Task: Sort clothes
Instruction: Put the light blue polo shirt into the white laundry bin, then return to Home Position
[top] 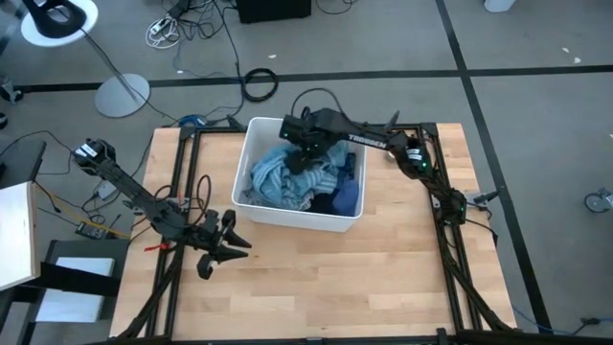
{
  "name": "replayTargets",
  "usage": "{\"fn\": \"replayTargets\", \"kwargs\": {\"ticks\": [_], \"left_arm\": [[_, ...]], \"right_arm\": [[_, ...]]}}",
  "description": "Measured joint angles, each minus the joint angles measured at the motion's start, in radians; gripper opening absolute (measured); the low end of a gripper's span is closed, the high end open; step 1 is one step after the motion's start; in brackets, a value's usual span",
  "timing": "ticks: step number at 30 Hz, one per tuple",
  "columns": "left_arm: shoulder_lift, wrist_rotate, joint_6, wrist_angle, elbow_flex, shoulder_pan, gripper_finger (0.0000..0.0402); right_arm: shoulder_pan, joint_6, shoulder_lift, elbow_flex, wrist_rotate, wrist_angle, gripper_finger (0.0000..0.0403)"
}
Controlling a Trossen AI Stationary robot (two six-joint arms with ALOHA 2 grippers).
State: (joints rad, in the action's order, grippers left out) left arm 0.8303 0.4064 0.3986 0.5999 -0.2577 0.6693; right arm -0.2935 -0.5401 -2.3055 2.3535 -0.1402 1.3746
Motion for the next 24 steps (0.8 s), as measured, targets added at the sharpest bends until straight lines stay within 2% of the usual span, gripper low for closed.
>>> {"fn": "replayTargets", "kwargs": {"ticks": [4,14,24], "left_arm": [[0.000,0.039,-0.006,-0.002,0.000,0.000,0.0121],[0.001,0.120,0.003,-0.183,0.000,-0.006,0.0121],[0.000,0.142,-0.055,-0.267,0.000,-0.025,0.0121]], "right_arm": [[0.000,0.032,0.081,0.000,-0.047,-0.005,0.0229],[0.047,0.074,0.363,0.001,-0.013,-0.006,0.0229],[0.252,0.060,0.653,0.002,-0.014,0.004,0.0229]]}}
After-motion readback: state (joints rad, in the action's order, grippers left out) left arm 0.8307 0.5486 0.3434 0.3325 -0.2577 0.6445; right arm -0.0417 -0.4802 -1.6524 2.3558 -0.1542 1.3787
